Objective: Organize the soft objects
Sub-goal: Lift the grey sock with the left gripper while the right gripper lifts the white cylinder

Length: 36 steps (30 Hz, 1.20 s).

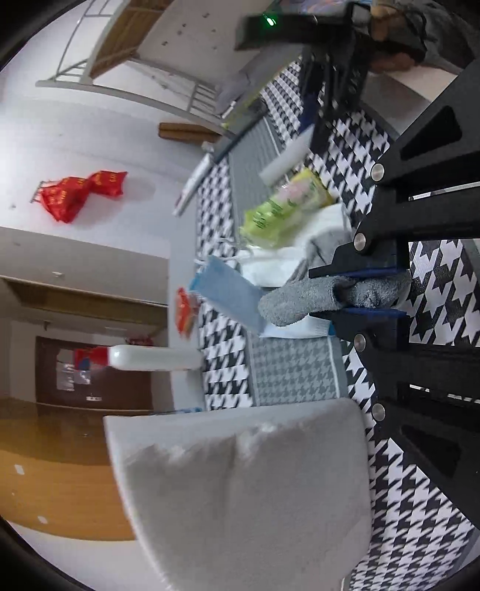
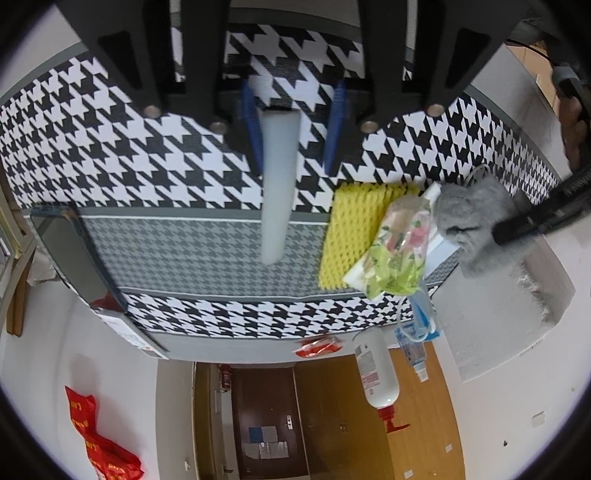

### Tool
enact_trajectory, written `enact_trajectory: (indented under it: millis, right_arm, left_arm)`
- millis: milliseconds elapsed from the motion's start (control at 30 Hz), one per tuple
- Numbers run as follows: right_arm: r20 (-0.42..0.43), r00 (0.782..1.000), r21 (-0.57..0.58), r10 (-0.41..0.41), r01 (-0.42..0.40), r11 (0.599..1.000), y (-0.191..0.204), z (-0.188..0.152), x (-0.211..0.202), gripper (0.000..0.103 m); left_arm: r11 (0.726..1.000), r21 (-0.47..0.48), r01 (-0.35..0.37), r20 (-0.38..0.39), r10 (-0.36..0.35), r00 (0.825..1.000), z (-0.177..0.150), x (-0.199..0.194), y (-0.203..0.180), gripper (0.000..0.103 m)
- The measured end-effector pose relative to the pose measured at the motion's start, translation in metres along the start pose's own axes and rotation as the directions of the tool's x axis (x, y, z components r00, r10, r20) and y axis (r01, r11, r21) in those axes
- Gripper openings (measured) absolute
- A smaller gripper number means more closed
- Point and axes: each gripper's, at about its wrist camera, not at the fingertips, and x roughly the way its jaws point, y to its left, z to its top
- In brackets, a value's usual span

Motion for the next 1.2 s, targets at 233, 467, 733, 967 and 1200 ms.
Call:
enact_trajectory:
  millis: [233, 467, 733, 967, 1200]
  right_arm:
    - [-0.001, 0.999, 0.054, -0.040, 0.040, 0.998, -0.006, 0.001, -0.001, 0.040]
    - [-0.005, 0.995, 0.045, -0.102, 0.102, 0.994, -0.001, 0.000, 0.000, 0.027]
    - [0.018, 0.995, 0.074, -0.102, 0.101, 0.992, -0.005, -0.001, -0.007, 0.016]
    - [0.069, 0.996, 0.130, -0.060, 0.051, 0.990, -0.004, 0.005, -0.029, 0.016]
    - [0.159, 0.986, 0.130, -0.039, 0.018, 0.991, 0.008, 0.012, -0.060, 0.016]
  left_arm:
    - [1.000, 0.022, -0.011, 0.038, 0.010, 0.999, -0.001, -0.016, 0.002, 0.013]
    - [1.000, 0.022, -0.012, 0.045, 0.011, 0.999, -0.003, -0.019, 0.011, 0.013]
    - [0.999, 0.037, -0.007, 0.052, 0.005, 0.999, -0.003, -0.021, 0.013, 0.013]
    - [0.998, 0.061, 0.003, 0.062, -0.007, 0.998, -0.001, -0.032, 0.011, 0.013]
    - [0.999, 0.053, -0.005, 0.119, -0.001, 0.993, 0.003, -0.049, 0.014, 0.013]
